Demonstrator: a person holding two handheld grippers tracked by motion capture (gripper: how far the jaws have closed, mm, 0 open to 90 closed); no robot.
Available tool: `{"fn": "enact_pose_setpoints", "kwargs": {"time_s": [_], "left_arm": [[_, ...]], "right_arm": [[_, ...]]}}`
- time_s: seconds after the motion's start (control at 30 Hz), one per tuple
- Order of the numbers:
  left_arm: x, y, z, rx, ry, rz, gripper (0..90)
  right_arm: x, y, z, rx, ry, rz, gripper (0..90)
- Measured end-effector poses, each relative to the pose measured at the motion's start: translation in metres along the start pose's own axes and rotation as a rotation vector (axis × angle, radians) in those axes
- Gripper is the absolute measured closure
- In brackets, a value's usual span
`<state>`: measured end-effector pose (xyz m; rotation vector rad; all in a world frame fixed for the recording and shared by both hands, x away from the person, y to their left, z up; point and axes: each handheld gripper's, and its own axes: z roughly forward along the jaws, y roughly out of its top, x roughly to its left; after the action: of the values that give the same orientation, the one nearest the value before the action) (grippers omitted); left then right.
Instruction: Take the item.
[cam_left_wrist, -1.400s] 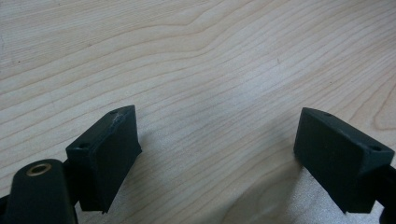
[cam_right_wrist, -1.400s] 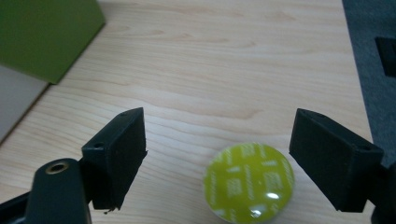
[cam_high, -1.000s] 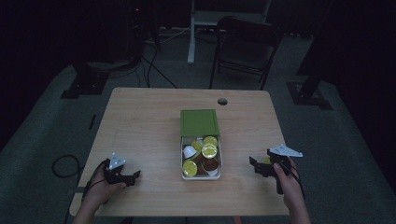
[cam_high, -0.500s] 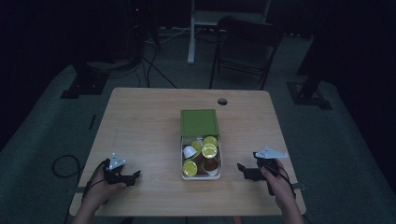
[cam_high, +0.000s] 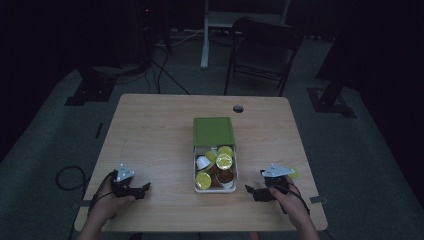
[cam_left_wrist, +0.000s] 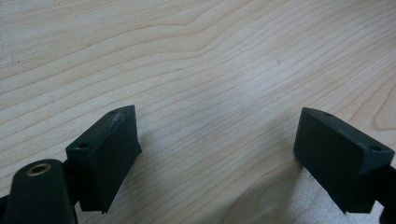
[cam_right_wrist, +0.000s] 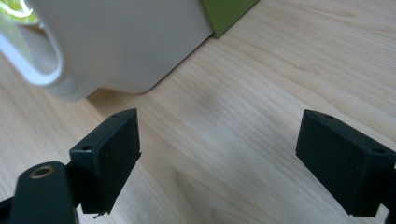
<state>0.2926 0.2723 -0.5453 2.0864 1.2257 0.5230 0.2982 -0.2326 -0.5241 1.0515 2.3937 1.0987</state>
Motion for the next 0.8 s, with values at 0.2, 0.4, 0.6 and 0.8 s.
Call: {"fn": "enact_pose_setpoints", "kwargs": {"time_s": [0.2,0.4,0.6,0.8], "left_arm": [[0.000,0.000,0.000,0.000,0.000,0.000,14.4],[0.000,0.000,0.000,0.001,0.000,0.000,14.3],[0.000,0.000,0.000,0.000,0.000,0.000,14.4],[0.000,0.000,0.000,0.001,0.000,0.001,14.4]], "right_arm": [[0.003,-0.003,0.004,0.018,0.021,-0.046,13.4],[0.007,-0.008,0.008,0.045,0.051,-0.081,13.0],[0.010,-0.012,0.011,0.069,0.057,-0.130,13.2],[0.011,-0.014,0.015,0.097,0.072,-0.134,13.2]]}}
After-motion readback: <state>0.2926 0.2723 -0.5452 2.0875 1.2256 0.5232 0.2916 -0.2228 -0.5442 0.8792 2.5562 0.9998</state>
